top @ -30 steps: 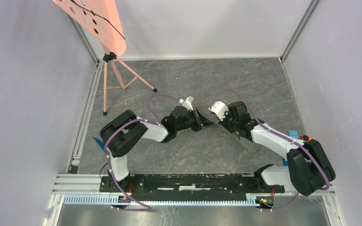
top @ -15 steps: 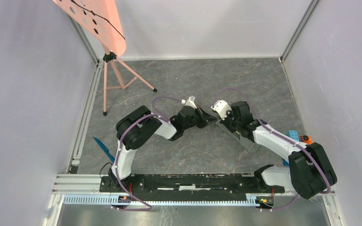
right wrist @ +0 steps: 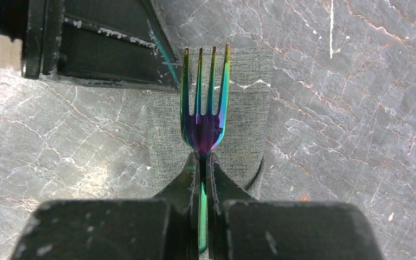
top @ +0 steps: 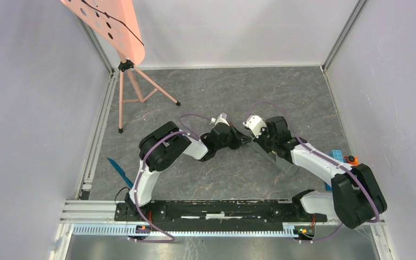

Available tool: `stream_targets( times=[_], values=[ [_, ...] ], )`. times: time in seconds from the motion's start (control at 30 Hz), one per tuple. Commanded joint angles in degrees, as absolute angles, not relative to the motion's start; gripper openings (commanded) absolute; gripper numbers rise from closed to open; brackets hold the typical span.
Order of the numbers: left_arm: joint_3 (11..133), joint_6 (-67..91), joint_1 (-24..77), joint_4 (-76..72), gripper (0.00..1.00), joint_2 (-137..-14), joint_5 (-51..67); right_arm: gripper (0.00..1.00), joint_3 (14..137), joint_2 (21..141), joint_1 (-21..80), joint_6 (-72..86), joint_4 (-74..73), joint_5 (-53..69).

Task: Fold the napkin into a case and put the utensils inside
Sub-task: Insert the fork into the folded napkin.

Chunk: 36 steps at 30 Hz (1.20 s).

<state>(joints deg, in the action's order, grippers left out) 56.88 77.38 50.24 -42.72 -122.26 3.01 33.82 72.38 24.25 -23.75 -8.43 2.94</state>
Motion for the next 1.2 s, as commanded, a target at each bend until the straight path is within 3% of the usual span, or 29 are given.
stream_targets(
  times=[0.0,0.27,0.67,0.93,1.17],
  values=[
    [58.3,78.5,50.4,-37.1,0.02,-122.7,-1.4,0.00,34.0,72.9,24.1,-25.9,-9.4,0.6],
    [60.1,77.0,50.4,-34.8,0.02,-123.4,-0.7,0.00,34.6,74.2,24.1,-29.6,-9.5,0.4],
    [61.3,76.8,50.3,-29.7,0.02,-123.1,-1.4,0.01,34.0,74.8,24.3,-30.2,-10.9,-9.9],
    [61.8,76.3,50.4,-28.7,0.02,-123.1,-1.4,0.00,33.7,77.5,24.3,-31.8,-9.1,-8.8],
    [61.8,75.9,50.3,-28.6,0.02,-123.1,-1.3,0.08,32.9,78.8,24.3,-32.1,-7.9,-9.9]
  ],
)
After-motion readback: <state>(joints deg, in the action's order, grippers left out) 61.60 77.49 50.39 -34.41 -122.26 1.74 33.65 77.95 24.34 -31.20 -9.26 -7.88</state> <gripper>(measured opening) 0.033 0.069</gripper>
